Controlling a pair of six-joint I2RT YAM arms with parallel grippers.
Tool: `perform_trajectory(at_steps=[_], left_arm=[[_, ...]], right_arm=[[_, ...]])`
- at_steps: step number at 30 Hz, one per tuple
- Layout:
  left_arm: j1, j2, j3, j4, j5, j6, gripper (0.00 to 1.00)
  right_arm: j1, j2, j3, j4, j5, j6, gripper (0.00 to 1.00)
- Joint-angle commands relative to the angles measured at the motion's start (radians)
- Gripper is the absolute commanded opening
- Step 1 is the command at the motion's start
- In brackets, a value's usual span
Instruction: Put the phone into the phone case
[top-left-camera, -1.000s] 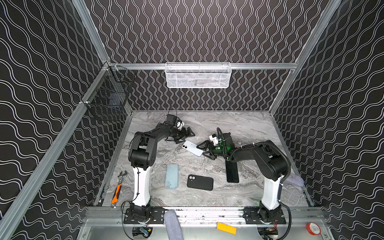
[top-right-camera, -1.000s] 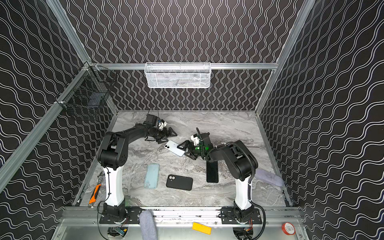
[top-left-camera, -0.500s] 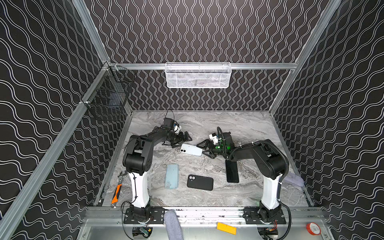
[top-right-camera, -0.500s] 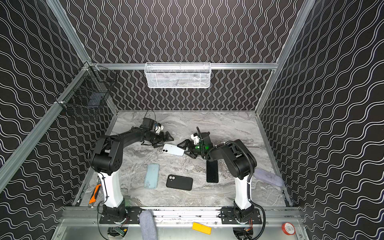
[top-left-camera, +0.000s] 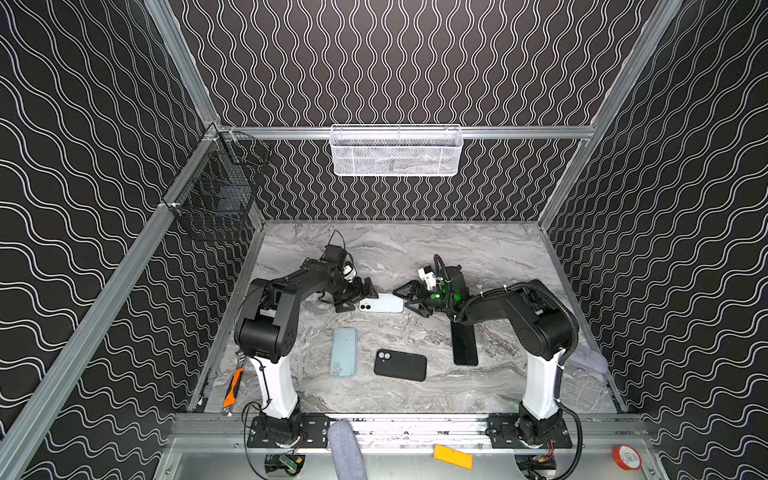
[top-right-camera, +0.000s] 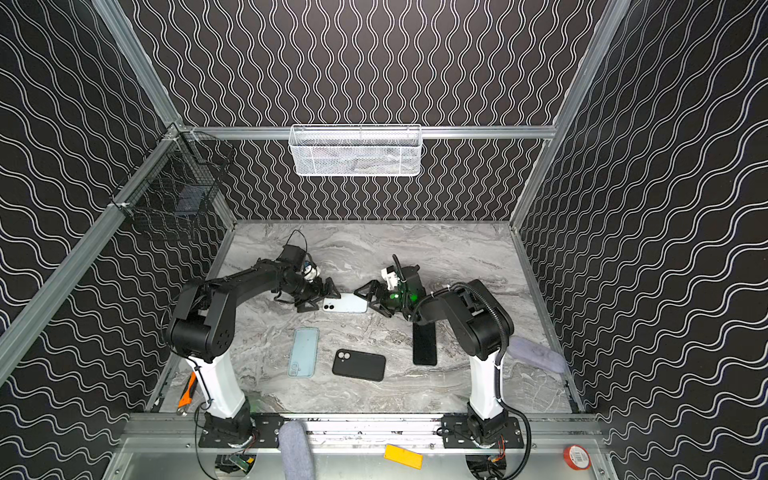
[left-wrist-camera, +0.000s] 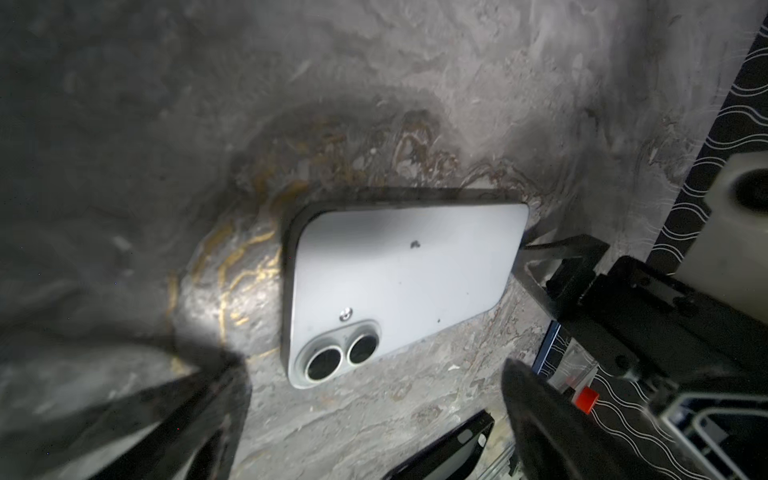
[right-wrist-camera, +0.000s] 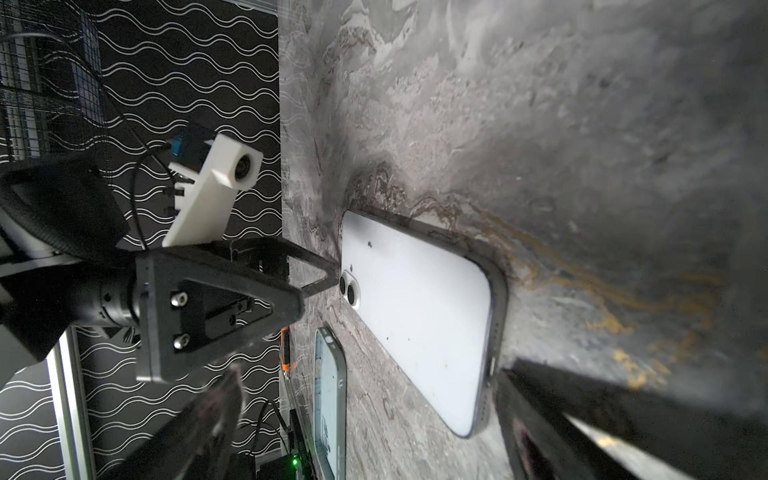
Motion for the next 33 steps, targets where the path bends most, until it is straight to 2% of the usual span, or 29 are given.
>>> perform_trajectory(at_steps=[1,5,10,21,33], left_arm=[[-0.003,0.008,-0.028,0.078,0.021,-0.035,0.99],[-0.009,0.006,-0.035,0.146,0.032,-0.057,0.99],[-0.009,0.029,-0.008,0.141,0.016,-0.033,0.99],[-0.009,0.003,0.030,0.114,-0.093,0.008,0.99],[-0.039,0.048,0.029,0.154,-0.027,-0.006,0.99]], right_arm=[[0.002,0.018,-0.004,-0.230,0.097,-0.021,0.98],[0.005,0.023,0.002,-0.239,0.095,-0.024,0.98],[0.004,0.033,0.014,-0.250,0.095,-0.029,0.98],[0.002,0.024,0.017,-0.281,0.115,-0.046,0.98],[0.002,0.034,0.049,-0.293,0.103,-0.041,0.98]])
